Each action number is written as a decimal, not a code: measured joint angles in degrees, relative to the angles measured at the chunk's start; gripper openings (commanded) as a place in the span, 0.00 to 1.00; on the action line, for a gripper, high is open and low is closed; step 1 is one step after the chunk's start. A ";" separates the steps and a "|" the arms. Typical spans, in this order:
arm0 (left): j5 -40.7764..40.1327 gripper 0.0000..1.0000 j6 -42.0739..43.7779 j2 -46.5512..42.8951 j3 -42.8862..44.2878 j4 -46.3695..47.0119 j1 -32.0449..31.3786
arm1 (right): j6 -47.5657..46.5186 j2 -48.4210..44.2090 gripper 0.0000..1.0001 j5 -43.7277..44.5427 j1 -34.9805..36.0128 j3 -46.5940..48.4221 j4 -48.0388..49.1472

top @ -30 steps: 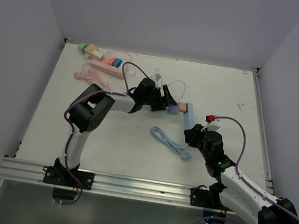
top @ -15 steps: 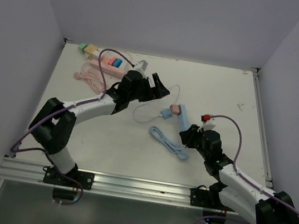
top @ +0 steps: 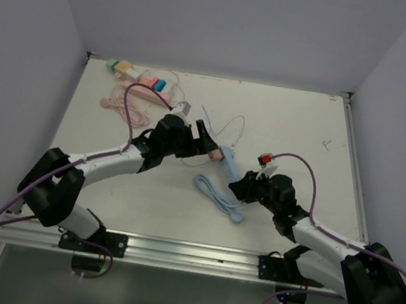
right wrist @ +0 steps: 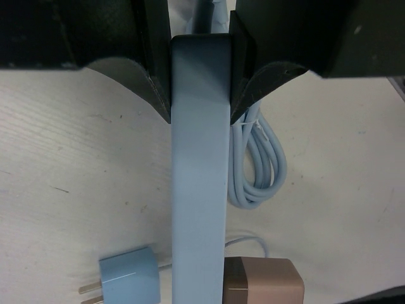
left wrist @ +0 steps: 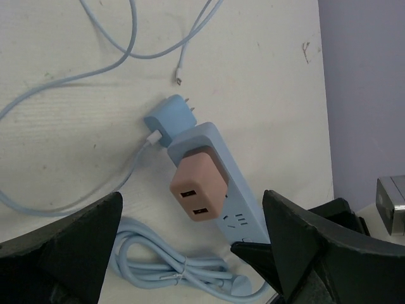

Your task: Pull the plug off the socket

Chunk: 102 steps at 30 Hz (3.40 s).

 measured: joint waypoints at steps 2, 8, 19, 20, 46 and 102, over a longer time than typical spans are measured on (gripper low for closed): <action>-0.04 0.93 -2.01 -0.70 -1.97 0.17 -0.59 | -0.13 0.39 0.00 -1.31 0.24 0.02 0.76; -2.43 0.87 -9.66 -1.36 -6.45 2.16 -2.05 | -0.39 0.79 0.00 -2.71 0.94 0.02 2.43; -7.28 0.75 -19.82 1.68 -6.62 7.08 -5.14 | -0.55 0.79 0.00 -2.73 1.81 0.04 2.80; -7.61 0.74 -20.44 2.08 -6.60 7.41 -5.18 | -0.57 0.79 0.00 -2.71 1.81 0.04 2.80; -12.20 0.00 -29.75 3.30 -8.98 14.75 -7.02 | 0.39 1.49 0.00 1.01 3.17 1.18 2.12; -9.44 0.00 -25.99 -11.37 -11.37 8.81 -3.26 | 6.21 2.47 0.00 20.63 -2.12 5.22 -12.15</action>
